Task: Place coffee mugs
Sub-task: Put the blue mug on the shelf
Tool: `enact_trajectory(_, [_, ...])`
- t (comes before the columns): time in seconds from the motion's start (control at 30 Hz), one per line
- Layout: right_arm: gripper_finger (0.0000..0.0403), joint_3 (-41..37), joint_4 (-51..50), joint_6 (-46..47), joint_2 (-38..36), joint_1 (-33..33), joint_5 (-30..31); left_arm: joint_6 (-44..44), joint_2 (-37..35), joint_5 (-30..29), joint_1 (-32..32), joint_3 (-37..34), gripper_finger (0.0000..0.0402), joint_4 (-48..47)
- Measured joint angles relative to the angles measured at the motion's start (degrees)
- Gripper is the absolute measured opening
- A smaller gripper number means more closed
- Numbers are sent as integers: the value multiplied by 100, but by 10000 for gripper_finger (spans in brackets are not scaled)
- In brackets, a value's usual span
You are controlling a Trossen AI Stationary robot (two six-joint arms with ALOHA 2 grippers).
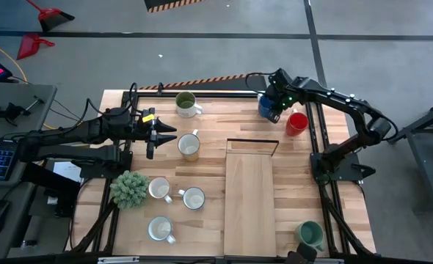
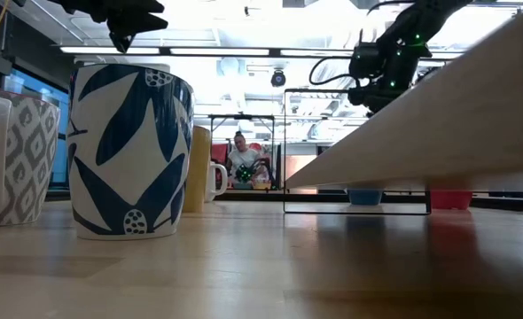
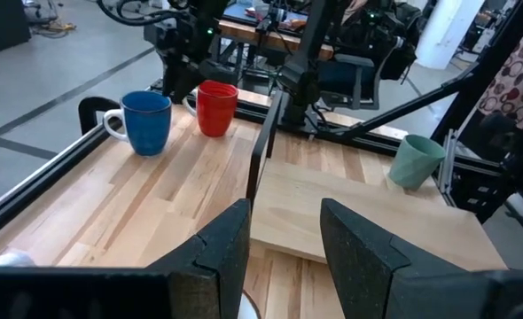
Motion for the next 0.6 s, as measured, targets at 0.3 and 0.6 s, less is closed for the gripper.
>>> enact_trajectory(0.3, [108, 0, -51, -458, 1, 2, -176, -10, 0, -34, -1, 0, 129, 1])
enact_trajectory(0.6, [108, -2, 4, -629, 297, 26, -29, -61, 0, -109, -1, 0, 129, 1])
